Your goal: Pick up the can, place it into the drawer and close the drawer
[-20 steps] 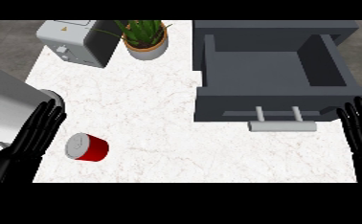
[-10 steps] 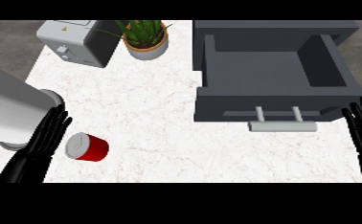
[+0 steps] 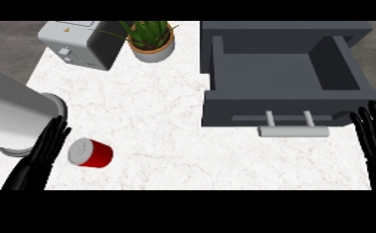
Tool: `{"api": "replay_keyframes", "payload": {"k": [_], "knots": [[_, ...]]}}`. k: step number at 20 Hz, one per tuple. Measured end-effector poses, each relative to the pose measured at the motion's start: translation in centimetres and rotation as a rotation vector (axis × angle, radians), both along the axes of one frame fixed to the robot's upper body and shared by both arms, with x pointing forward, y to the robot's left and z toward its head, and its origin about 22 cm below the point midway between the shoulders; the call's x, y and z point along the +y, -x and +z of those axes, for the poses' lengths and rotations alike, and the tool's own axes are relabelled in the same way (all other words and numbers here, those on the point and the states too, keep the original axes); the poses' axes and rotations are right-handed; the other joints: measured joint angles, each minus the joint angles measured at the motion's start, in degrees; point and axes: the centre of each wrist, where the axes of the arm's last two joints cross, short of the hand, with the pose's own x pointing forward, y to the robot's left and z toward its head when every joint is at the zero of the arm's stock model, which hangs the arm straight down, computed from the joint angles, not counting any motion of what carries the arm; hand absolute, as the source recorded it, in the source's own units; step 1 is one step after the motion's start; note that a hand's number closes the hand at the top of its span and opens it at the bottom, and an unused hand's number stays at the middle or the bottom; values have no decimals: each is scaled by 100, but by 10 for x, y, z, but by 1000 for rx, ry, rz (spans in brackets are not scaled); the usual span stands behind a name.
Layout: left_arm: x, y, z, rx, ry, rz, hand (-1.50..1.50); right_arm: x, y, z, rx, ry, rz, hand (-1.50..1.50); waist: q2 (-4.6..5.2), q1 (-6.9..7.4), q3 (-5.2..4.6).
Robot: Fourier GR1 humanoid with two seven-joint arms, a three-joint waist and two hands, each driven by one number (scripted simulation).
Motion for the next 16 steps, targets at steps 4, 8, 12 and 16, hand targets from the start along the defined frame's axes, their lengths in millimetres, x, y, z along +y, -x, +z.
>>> {"api": "replay_keyframes", "payload": {"k": [4, 8, 12, 16], "knots": [[8, -4, -10, 13, -3, 0, -150, 0, -3, -9, -3, -3, 5, -150, 0, -1, 1], [15, -4, -25, 22, -3, 0, -150, -5, -6, -3, 2, 4, 7, -150, 0, -1, 1], [21, 1, -34, 36, -10, 0, -150, -1, -8, -1, -1, -1, -2, -150, 0, 0, 1], [26, 1, -44, 34, -13, 6, -150, 3, -5, 4, -7, 3, -1, -150, -1, -3, -1]]}}
